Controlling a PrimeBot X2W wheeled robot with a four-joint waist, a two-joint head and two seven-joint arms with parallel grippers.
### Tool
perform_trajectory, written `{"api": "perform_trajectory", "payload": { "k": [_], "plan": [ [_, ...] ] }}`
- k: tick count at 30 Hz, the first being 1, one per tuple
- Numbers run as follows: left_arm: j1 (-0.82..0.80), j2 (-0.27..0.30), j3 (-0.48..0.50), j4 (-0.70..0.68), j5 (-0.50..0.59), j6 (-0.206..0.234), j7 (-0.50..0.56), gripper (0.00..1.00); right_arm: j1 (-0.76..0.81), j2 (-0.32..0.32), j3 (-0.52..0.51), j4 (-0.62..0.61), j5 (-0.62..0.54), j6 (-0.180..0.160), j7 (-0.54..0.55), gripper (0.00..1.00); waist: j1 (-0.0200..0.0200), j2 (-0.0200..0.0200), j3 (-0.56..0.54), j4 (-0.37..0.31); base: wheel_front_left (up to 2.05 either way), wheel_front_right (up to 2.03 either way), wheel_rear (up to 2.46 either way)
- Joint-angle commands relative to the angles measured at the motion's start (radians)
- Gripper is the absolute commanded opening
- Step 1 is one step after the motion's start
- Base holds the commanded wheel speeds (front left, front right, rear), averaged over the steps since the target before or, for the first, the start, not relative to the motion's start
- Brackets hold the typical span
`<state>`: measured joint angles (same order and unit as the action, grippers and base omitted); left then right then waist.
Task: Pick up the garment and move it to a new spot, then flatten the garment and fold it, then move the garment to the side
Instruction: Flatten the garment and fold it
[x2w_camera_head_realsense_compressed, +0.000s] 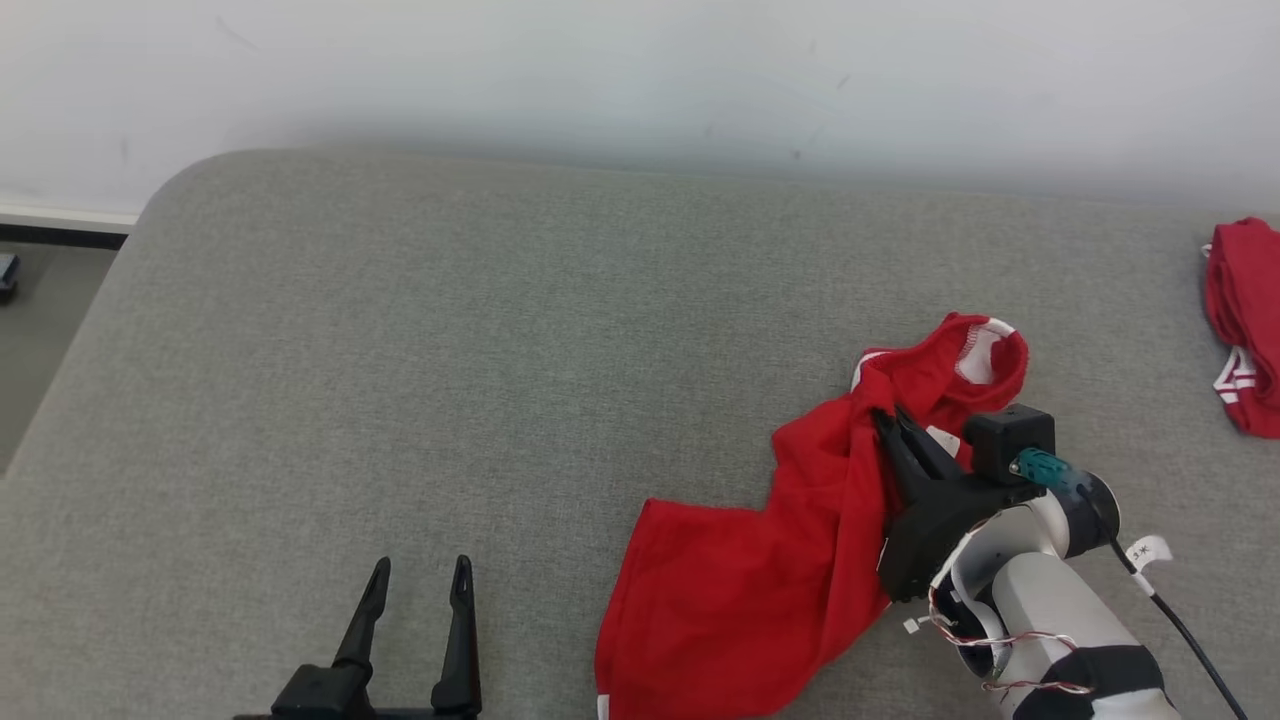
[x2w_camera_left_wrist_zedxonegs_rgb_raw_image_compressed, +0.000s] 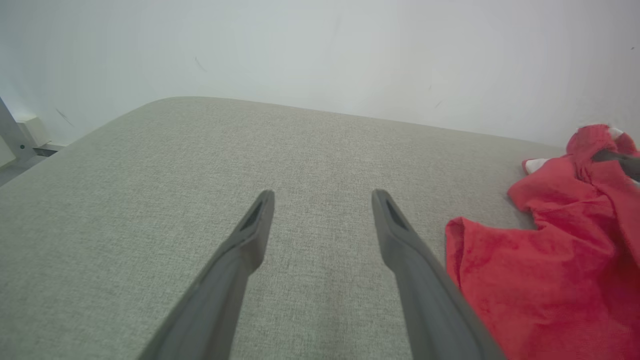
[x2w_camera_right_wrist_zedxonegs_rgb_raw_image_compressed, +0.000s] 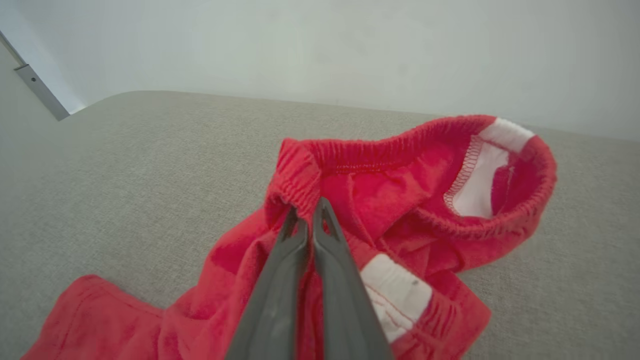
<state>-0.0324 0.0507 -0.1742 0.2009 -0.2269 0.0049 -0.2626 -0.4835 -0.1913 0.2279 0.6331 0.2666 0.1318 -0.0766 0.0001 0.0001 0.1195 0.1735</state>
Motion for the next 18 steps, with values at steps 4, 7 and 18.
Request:
{"api": "perform_trajectory", "payload": {
  "k": [4,7,18],
  "plan": [
    [-0.01,-0.001,-0.007,0.002,-0.006,0.008,-0.003,1.0,-0.058,0.02,0.034,0.134,0.012,-0.003,-0.087,1.0,-0.0001,-0.0001,-0.005,0.014,0.0,0.0,0.0],
    [0.005,-0.001,0.0,0.0,-0.004,0.011,-0.003,1.0,-0.077,0.019,0.058,0.187,0.026,-0.003,-0.133,1.0,-0.0001,-0.0001,-0.015,-0.002,0.0,0.0,0.0],
    [0.03,0.0,0.021,-0.009,0.009,0.009,-0.003,1.0,0.031,-0.059,0.103,-0.009,0.136,-0.003,-0.189,1.0,-0.0001,-0.0001,-0.044,-0.067,0.0,0.0,0.0]
  ]
}}
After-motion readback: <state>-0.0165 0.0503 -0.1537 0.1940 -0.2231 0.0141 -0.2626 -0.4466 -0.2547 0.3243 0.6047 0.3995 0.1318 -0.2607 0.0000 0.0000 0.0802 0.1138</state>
